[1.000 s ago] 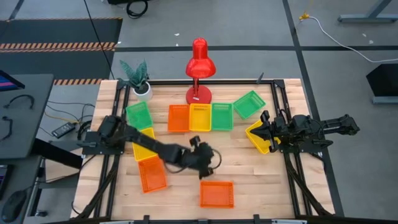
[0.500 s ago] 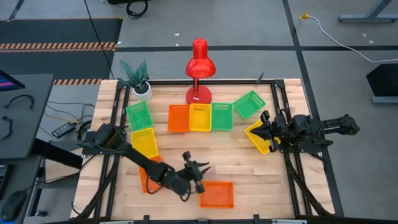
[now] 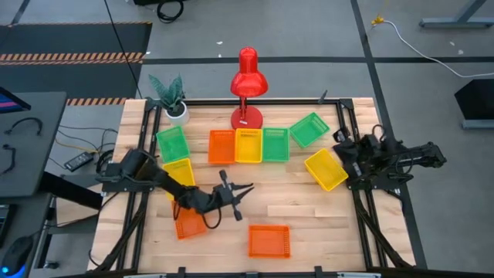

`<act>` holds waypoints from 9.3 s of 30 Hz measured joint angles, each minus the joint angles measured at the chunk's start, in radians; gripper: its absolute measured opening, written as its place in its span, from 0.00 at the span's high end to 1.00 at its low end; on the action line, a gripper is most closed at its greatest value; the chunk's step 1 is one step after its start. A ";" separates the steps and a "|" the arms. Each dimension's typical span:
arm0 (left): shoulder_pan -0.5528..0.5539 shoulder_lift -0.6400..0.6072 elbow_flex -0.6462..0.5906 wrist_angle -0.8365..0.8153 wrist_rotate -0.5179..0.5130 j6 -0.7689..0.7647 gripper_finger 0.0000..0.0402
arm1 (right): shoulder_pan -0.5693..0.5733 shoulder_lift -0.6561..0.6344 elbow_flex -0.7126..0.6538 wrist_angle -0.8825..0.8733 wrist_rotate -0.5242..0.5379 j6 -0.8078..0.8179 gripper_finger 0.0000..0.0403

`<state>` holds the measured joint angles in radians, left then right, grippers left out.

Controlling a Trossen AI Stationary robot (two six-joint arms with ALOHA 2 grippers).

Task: Stack baskets by color
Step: Stack the bottom right orange bin on top of the top orange bin, then stack the right yellow bin on top of the middle yellow bin

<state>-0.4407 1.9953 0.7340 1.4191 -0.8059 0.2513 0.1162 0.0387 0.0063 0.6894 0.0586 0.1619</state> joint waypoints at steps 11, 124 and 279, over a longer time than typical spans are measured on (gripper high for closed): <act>-0.009 0.000 0.254 -0.400 -0.025 0.270 0.93 | 0.002 0.017 0.000 -0.112 -0.181 0.127 0.97; 0.391 -0.538 0.076 -1.852 0.320 0.017 0.97 | 0.244 0.465 0.000 -0.347 0.306 0.313 0.97; -0.079 -0.368 0.078 -1.186 0.043 -0.502 0.97 | 0.375 1.525 1.473 -1.916 0.399 0.059 0.97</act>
<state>-0.5193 1.6276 0.8124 0.2329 -0.7628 -0.2504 0.4911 1.5634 1.4792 -1.2261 0.4573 0.2214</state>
